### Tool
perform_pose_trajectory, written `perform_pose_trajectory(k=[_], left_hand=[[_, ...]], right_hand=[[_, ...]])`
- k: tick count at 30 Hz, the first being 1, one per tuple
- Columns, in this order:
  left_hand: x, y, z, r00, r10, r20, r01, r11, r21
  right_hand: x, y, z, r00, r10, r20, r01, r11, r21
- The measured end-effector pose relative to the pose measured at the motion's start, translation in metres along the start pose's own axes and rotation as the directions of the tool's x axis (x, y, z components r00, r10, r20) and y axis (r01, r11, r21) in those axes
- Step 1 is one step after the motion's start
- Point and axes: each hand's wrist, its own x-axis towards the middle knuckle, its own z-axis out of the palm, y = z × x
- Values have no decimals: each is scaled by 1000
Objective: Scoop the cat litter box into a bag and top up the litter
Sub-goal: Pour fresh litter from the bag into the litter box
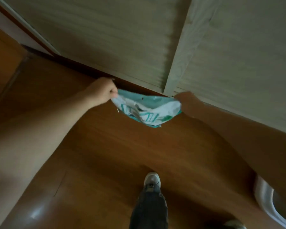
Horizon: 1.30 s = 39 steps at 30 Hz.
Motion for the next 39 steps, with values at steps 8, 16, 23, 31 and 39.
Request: perform_pose_trajectory(k=[8,16,23,31,39], left_hand=[[66,21,25,1000,19,-5,-16,936,353],[97,23,28,981,145,-129,-69,882,466],[108,20,19,974,49,-223,39,925,377],[106,39,41,931,35,-363,-44,999,-18],[82,73,38,938,92,-334,-155,974,-167]], right_hand=[[51,-1,2,985,149,-89,-149,989,-1],[58,5,11,934,258,-247,-213,957,195],[66,11,3,834,425,-351,-268,869,416],[61,18,4,801,488,-348,-202,767,609],[34,6,4,807,418,-417,-90,785,613]])
